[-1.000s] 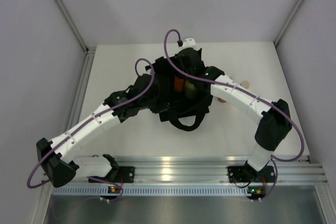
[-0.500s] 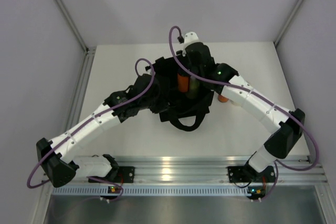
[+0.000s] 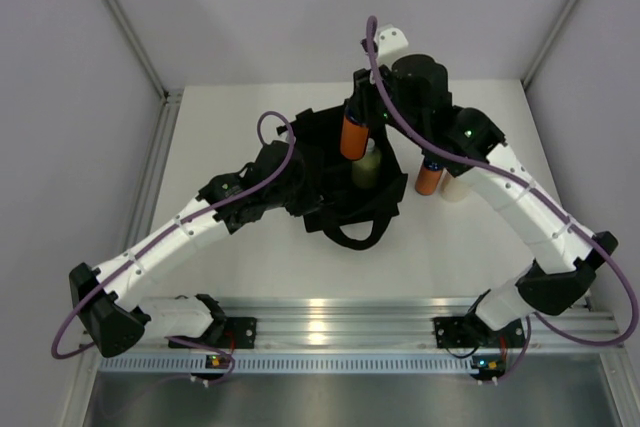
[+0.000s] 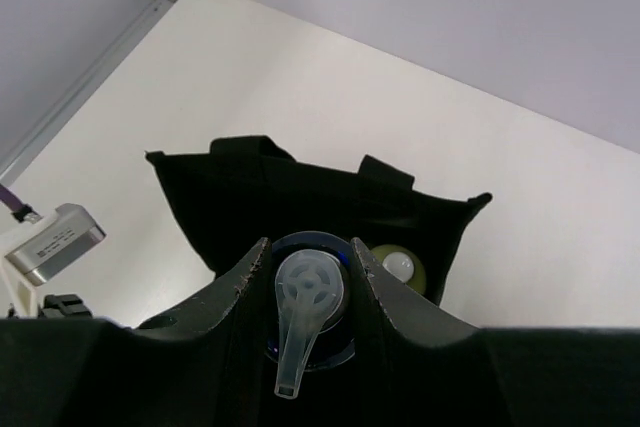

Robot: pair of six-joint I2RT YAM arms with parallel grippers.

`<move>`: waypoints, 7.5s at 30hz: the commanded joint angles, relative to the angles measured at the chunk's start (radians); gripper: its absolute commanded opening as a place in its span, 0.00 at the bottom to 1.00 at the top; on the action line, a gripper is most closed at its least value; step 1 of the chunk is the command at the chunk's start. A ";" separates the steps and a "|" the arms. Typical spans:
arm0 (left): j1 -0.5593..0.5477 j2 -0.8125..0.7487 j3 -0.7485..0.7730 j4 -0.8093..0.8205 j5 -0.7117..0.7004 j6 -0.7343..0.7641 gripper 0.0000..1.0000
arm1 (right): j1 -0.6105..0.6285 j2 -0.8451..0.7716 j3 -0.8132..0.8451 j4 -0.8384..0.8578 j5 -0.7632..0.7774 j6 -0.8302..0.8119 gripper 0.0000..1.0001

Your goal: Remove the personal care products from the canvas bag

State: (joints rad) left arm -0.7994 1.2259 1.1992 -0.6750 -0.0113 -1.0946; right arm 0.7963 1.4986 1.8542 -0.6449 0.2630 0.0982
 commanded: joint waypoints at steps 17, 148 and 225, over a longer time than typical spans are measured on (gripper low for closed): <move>-0.007 -0.002 0.036 0.014 0.060 0.002 0.00 | -0.057 -0.136 0.238 -0.073 0.297 -0.049 0.00; -0.003 0.099 0.132 0.014 0.097 0.079 0.00 | -0.085 0.407 -0.154 -0.042 0.552 0.761 0.52; 0.009 0.090 0.128 0.014 0.080 0.090 0.00 | -0.103 0.290 -0.188 -0.029 0.410 0.835 0.00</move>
State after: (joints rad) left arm -0.7937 1.3308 1.2991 -0.6773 0.0616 -1.0252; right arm 0.7036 1.8767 1.6432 -0.6941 0.6937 0.9188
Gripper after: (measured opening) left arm 0.069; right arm 0.346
